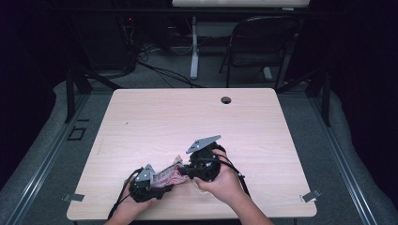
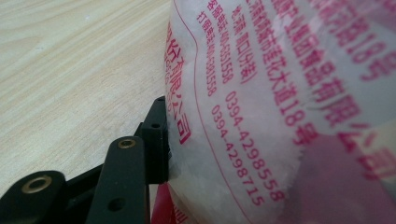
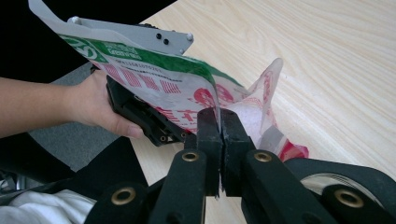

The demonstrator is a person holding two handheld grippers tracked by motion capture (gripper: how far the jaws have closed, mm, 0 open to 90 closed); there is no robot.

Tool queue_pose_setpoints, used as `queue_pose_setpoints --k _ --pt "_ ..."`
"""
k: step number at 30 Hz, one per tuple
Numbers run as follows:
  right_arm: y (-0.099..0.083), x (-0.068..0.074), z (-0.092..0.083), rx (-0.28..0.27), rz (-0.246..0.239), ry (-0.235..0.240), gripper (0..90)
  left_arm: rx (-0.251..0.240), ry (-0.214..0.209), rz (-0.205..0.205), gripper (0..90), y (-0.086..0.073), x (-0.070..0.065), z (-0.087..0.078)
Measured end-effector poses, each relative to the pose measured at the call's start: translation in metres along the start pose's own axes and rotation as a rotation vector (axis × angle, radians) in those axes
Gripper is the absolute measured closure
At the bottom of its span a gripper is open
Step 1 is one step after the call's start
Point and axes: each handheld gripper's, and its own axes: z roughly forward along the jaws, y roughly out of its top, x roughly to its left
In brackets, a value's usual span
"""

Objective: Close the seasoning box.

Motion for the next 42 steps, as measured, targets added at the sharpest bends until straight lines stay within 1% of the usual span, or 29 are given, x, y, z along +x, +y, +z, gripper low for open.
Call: queue_pose_setpoints --k 4,5,6,7,10,16,17,20,23,26,31,33,34,36,38,39,40,42 --pt "0.0 -0.001 -0.001 -0.001 0.003 0.004 86.0 0.002 0.001 0.008 54.1 0.0 0.0 0.0" --pt "0.0 -0.001 -0.002 -0.007 0.008 0.004 85.2 0.002 0.011 0.009 54.1 0.0 0.0 0.0" --pt "0.0 -0.001 -0.002 -0.002 0.005 0.007 85.0 0.002 0.01 0.01 54.2 0.001 0.0 0.0" --pt "0.0 -0.001 -0.003 -0.01 0.01 0.004 84.5 0.005 0.001 0.011 54.2 0.001 0.0 -0.001" --pt "-0.001 -0.002 -0.004 -0.013 0.014 0.002 83.0 -0.002 0.007 0.01 54.3 0.001 -0.001 -0.001" --pt "0.0 -0.004 -0.008 -0.027 0.023 0.01 81.1 0.001 0.009 0.012 54.6 0.002 -0.001 -0.002" --pt "-0.001 -0.004 -0.009 -0.034 0.031 0.011 80.8 0.001 0.009 0.014 54.6 0.002 -0.001 -0.003" --pt "0.0 -0.005 -0.011 -0.028 0.029 0.012 80.2 0.001 0.01 0.014 54.8 0.003 0.0 -0.003" --pt "0.0 -0.005 -0.012 -0.043 0.038 0.009 80.0 -0.004 0.012 0.012 54.9 0.003 0.0 -0.004" --pt "0.0 -0.007 -0.015 -0.04 0.038 0.011 79.9 -0.004 0.013 0.013 55.0 0.003 0.0 -0.004" --pt "-0.001 -0.007 -0.013 -0.043 0.041 0.011 82.5 -0.004 0.014 0.017 55.1 0.003 0.0 -0.004" --pt "-0.001 -0.006 -0.011 -0.036 0.029 0.003 88.5 -0.005 0.013 0.014 55.1 0.002 0.0 -0.004" --pt "-0.001 -0.006 -0.01 -0.039 0.029 0.007 90.0 -0.008 0.011 0.015 55.1 0.002 0.0 -0.003" --pt "-0.001 -0.006 -0.009 -0.042 0.035 0.008 90.0 -0.003 0.01 0.021 55.0 0.002 0.0 -0.004" --pt "-0.001 -0.006 -0.009 -0.043 0.032 0.008 90.0 -0.007 0.018 0.026 55.0 0.001 -0.001 -0.003" --pt "-0.001 -0.006 -0.008 -0.05 0.028 0.002 90.0 -0.006 0.022 0.024 55.0 0.001 -0.001 -0.003" --pt "-0.001 -0.006 -0.009 -0.054 0.021 -0.003 90.0 -0.008 0.014 0.022 55.0 0.001 0.0 -0.003" --pt "0.0 -0.004 -0.009 -0.078 0.02 -0.009 90.0 -0.011 0.011 0.017 55.0 0.0 0.0 -0.003"
